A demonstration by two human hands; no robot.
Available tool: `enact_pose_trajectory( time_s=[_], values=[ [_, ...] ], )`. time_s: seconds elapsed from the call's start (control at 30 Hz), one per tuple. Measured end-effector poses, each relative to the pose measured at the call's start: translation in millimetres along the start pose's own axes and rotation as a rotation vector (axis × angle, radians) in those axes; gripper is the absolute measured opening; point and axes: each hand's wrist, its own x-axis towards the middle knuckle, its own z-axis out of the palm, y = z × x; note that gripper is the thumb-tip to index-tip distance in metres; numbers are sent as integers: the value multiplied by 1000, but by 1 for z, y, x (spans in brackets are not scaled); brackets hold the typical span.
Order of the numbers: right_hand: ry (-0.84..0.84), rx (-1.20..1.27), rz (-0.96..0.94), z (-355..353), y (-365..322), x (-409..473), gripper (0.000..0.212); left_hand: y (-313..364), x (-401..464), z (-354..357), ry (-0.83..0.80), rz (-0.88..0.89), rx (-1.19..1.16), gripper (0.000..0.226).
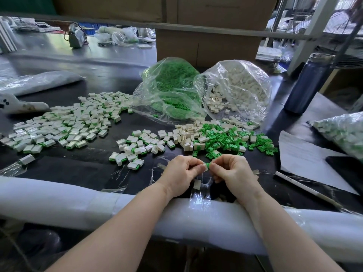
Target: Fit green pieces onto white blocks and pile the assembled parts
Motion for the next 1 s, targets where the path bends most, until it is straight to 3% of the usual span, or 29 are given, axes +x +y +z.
enact_pose_trajectory(
  time_s=[0.2, 0.43, 0.83, 1.0],
  values=[
    [-36, -124, -24, 0, -2, -1, 20, 0, -1, 2, -8, 60, 143, 19],
    [31, 122, -42, 1, -3, -2, 13, 2, -1, 4, 29, 36, -27, 16],
    [-36, 148, -91, -1, -2, -3, 20, 5, -1, 2, 11, 2, -94, 9],
    [-4, 203, -68, 1, -1, -1, 10, 8, 0, 0, 31, 12, -177, 18]
  ],
)
